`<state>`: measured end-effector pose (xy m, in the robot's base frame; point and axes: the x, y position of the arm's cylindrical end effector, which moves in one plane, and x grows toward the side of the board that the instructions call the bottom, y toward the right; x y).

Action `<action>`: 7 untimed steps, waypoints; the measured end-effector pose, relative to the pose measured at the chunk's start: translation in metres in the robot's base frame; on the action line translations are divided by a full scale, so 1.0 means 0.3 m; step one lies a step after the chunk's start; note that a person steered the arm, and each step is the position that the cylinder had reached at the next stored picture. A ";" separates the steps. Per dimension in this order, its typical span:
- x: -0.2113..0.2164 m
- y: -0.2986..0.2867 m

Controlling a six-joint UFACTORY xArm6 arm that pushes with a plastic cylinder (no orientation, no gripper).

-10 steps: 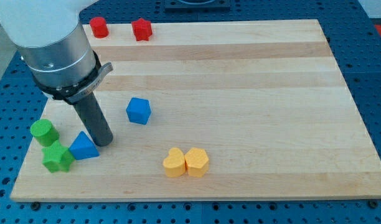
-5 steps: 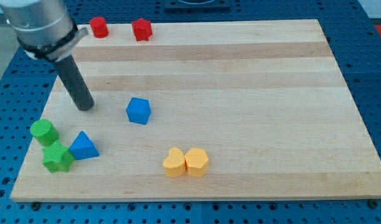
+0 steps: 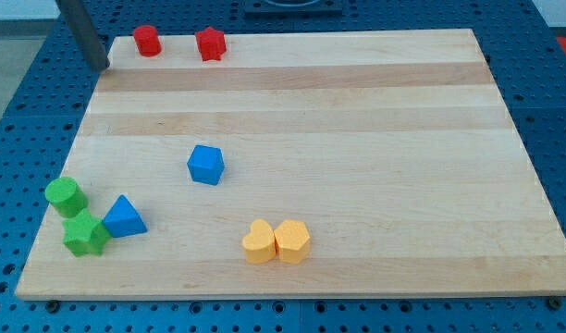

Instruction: Move the red circle slightly right

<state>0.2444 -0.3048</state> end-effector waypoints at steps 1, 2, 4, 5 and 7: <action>-0.067 0.000; -0.103 0.001; -0.175 0.078; -0.160 0.209; -0.157 0.543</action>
